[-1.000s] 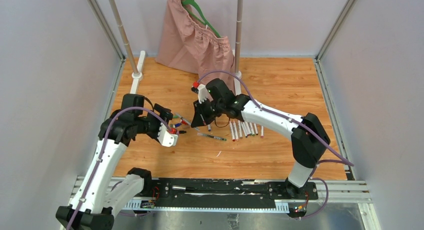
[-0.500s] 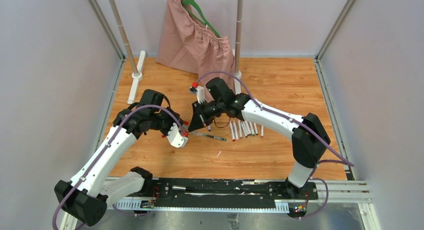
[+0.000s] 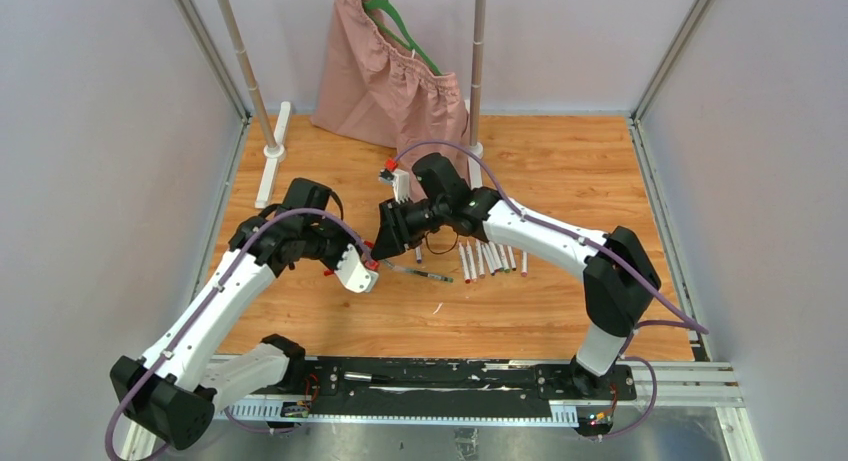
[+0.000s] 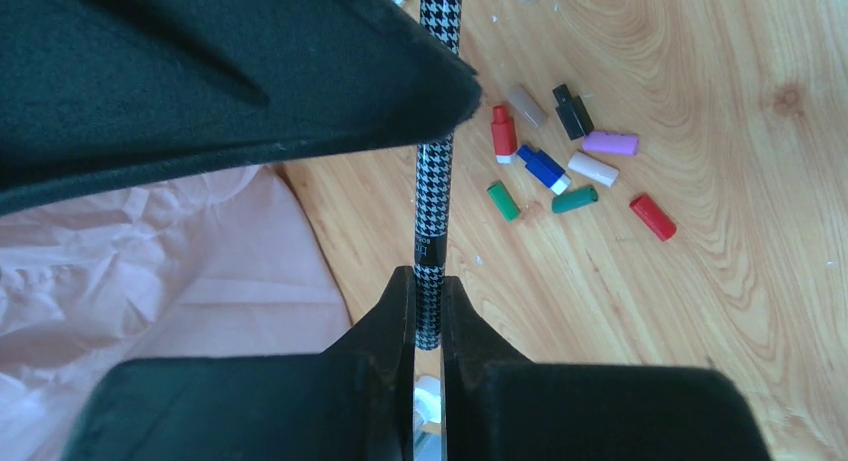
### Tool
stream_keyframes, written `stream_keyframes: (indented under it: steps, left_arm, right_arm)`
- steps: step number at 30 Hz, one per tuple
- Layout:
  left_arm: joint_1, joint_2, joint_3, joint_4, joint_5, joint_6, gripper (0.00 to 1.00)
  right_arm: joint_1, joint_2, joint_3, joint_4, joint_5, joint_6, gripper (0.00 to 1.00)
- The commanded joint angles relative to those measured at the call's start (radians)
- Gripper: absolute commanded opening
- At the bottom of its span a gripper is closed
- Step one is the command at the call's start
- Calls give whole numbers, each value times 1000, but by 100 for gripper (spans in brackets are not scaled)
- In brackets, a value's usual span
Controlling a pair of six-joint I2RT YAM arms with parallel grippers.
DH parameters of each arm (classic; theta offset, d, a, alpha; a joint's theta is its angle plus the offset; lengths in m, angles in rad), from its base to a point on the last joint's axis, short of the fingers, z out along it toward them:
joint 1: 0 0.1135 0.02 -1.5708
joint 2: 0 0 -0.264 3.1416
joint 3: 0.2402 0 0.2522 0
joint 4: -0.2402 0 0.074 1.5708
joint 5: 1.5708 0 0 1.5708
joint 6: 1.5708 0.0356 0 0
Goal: Open the pen caps
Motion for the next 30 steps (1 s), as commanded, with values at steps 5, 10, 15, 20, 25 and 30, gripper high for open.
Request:
stream_keyframes:
  steps: [5,10,15,20,25,30]
  left_arm:
    - [-6,30,66,4,4,-75,0]
    - [-6,35,71,4,5,-87,0]
    - [-6,51,72,4,-24,-94,0]
    - [-3,81,-1,84,-180,-54,0]
    - [34,145,-31,182,-241,-72,0]
    - [61,200,-24,247,-281,-84,0]
  right_arm:
    - [-1,37,-40,160,-30,128,40]
    - [-1,47,-30,190,-31,140,23]
    - [-11,15,-71,180,-12,127,0]
    - [-48,-92,-200,109,13,86,0]
    - [-60,-195,-306,-13,50,29,0]
    - [-74,-285,-368,-96,75,-6,0]
